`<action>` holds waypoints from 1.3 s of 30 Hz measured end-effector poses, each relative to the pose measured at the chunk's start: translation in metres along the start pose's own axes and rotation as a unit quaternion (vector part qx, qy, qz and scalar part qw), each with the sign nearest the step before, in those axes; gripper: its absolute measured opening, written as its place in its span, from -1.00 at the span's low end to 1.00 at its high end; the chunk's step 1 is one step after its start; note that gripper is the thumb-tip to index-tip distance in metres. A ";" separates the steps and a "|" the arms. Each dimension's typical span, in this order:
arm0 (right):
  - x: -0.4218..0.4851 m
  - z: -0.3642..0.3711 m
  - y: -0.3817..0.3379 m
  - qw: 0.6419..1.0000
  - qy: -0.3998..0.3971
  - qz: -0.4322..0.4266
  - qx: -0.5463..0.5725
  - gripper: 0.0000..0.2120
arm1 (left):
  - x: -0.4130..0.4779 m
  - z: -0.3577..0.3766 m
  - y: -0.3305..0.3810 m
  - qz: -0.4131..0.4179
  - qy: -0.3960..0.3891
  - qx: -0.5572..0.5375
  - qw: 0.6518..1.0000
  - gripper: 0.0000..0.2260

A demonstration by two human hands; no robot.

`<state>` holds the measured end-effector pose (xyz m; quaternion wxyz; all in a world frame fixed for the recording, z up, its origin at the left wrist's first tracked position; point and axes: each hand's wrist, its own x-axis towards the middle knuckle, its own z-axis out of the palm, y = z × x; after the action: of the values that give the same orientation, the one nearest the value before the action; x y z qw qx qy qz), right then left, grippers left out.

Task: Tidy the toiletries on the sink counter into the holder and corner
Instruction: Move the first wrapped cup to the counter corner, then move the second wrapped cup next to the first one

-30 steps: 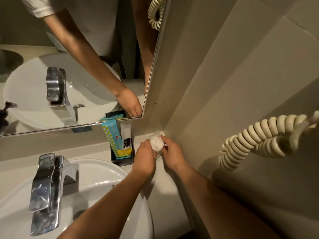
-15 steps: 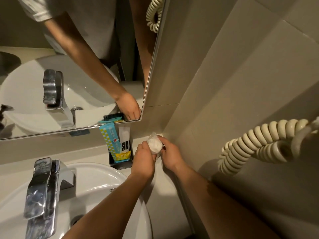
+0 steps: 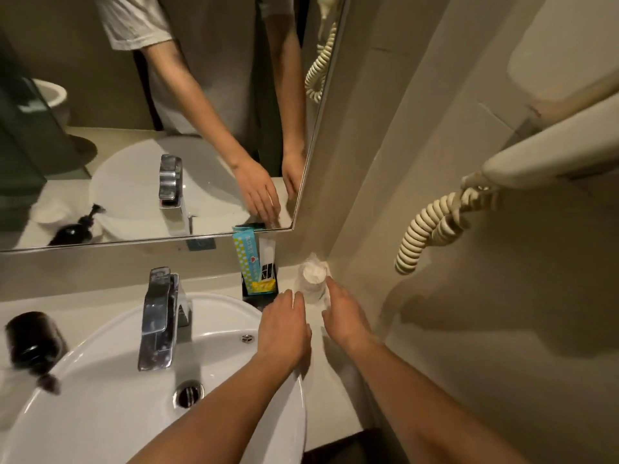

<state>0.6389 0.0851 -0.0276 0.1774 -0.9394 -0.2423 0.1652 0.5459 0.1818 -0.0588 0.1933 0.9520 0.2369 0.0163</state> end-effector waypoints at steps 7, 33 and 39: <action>-0.090 0.031 -0.013 0.974 -0.046 -0.144 -0.170 -0.25 | -0.113 -0.019 -0.041 -0.025 -0.009 0.083 0.996 -0.33; -0.185 0.152 -0.281 0.908 -0.101 -0.377 -0.156 -0.31 | -0.329 -0.139 -0.298 -0.314 0.084 0.082 0.942 -0.47; -0.162 0.175 -0.329 0.908 -0.114 -0.365 -0.171 -0.44 | -0.301 -0.150 -0.346 -0.299 0.074 0.024 0.951 -0.54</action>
<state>0.3053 0.3160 -0.0097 0.0327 -0.7762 -0.6115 0.1504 0.1062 0.3794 -0.0317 0.1481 0.8383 0.5243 0.0221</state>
